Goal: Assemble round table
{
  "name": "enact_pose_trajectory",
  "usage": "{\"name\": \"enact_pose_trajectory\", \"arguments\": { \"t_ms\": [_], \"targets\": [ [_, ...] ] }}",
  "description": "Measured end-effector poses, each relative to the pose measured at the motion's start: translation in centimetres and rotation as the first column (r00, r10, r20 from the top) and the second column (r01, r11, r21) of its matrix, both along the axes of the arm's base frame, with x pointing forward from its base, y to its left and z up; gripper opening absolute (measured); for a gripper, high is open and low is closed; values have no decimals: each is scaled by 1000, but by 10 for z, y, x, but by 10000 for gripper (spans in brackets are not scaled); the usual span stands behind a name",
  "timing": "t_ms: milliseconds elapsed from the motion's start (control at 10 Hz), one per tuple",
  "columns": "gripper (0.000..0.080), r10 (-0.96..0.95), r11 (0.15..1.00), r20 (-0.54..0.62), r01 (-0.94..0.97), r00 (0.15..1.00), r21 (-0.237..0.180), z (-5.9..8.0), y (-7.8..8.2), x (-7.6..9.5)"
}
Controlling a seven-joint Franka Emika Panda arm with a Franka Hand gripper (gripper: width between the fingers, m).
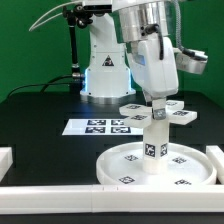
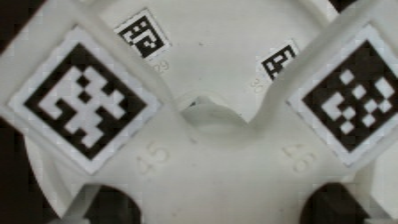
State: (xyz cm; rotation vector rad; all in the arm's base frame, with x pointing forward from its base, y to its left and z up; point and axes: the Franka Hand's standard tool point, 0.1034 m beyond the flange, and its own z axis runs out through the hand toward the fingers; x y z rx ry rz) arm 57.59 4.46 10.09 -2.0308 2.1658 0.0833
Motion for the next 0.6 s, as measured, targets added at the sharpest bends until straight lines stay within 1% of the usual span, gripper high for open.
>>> {"name": "enact_pose_trajectory", "arguments": {
  "t_ms": [100, 200, 400, 500, 600],
  "targets": [
    [445, -63, 998, -4, 63, 998, 8, 0, 0, 0],
    [445, -215, 976, -9, 215, 977, 20, 0, 0, 0],
    [445, -409, 911, -18, 410, 912, 45, -1, 1, -1],
    [445, -524, 849, -37, 525, 851, 64, 0, 1, 0],
    [445, -589, 803, -39, 590, 807, 82, -1, 2, 0]
  ]
}}
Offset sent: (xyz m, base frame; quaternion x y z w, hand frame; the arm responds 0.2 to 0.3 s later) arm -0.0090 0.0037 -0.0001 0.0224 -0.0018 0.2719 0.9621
